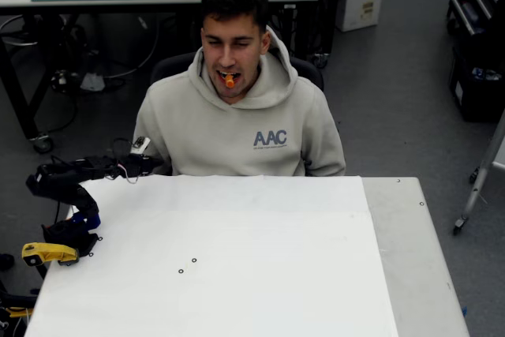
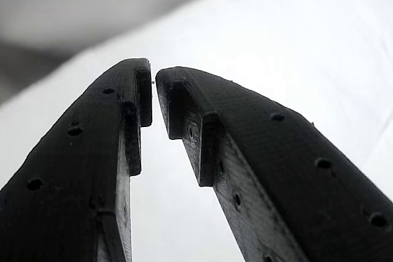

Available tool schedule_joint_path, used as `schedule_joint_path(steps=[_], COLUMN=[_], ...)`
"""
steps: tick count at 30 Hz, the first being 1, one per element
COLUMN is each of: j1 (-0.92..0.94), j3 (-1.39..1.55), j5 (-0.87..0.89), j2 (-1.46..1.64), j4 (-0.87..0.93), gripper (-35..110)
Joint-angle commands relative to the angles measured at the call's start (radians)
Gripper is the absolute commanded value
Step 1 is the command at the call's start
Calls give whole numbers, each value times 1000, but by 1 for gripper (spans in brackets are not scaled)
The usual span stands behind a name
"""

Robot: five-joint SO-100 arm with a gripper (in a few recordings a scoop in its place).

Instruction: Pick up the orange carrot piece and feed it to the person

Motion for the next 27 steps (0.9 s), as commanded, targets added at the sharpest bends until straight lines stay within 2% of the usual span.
schedule_joint_path(steps=[1,5,20,27], j1=[-20,-31,-163,-198], j3=[103,189,198,196], j5=[0,0,2,5], j2=[225,370,723,761], j4=[26,137,796,923], gripper=[-2,-2,-2,-2])
